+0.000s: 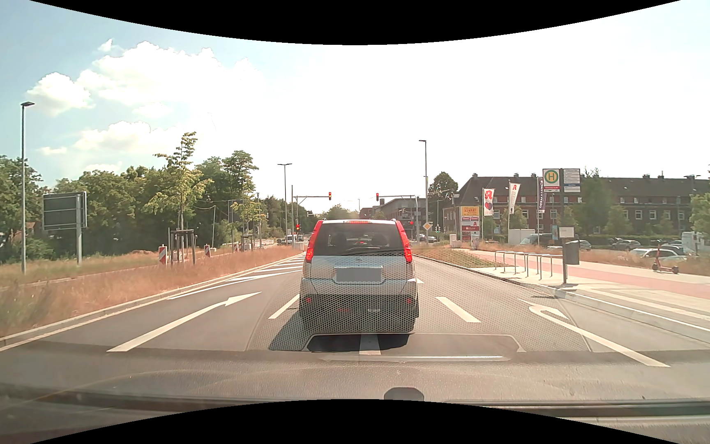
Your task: Follow the waypoints while adhering to traffic rules and regulations
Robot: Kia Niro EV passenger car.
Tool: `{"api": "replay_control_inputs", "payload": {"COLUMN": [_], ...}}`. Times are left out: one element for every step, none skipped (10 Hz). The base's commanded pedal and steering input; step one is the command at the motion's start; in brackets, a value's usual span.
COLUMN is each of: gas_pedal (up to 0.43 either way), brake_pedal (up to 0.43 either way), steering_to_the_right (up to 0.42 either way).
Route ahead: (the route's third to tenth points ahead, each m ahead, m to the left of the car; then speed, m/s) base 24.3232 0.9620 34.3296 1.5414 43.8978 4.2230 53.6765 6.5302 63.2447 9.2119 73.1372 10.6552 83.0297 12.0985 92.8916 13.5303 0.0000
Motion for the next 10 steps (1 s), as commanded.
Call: {"api": "replay_control_inputs", "payload": {"gas_pedal": [0.0,0.0,0.0,0.0,0.0,0.0,0.0,0.0,0.0,0.0], "brake_pedal": [0.262,0.256,0.256,0.262,0.256,0.262,0.262,0.262,0.256,0.262], "steering_to_the_right": [-0.015,-0.015,-0.015,-0.015,-0.015,-0.015,-0.014,-0.015,-0.015,-0.015]}}
